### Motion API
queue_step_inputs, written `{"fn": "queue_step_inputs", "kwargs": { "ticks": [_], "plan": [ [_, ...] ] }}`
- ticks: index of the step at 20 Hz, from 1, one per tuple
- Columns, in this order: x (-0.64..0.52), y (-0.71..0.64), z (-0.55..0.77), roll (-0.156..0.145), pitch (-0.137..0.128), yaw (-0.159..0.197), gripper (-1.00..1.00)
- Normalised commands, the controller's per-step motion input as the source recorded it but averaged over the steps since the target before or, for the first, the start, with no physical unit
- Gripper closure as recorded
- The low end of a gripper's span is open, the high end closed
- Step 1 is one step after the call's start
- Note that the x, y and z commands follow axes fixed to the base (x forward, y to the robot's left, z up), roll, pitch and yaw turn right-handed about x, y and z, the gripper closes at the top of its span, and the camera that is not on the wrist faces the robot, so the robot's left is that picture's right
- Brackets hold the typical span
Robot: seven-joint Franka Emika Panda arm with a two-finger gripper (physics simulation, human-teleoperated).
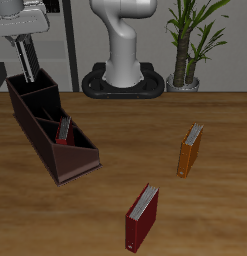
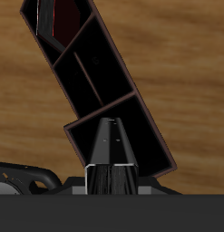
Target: Place the left red book into the right desk caddy's left compartment and place the striped book into the right desk caddy's right compartment
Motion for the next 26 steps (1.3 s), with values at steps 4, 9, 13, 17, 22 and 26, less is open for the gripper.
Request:
{"fn": "queue_step_inputs", "kwargs": {
  "ticks": [4,9,13,17,22,26],
  "plan": [
    [0.00,0.03,-0.18,0.041,0.013,-0.010,1.00],
    [0.02,0.00,-0.12,0.003,0.018,0.000,1.00],
    [-0.04,-0.08,-0.02,0.002,-0.005,-0.002,1.00],
    [0.02,-0.07,-0.07,-0.030,0.000,0.008,1.00],
    [0.07,0.00,-0.13,-0.002,0.009,-0.027,1.00],
    [0.05,0.03,-0.20,-0.008,0.025,0.015,1.00]
  ]
}}
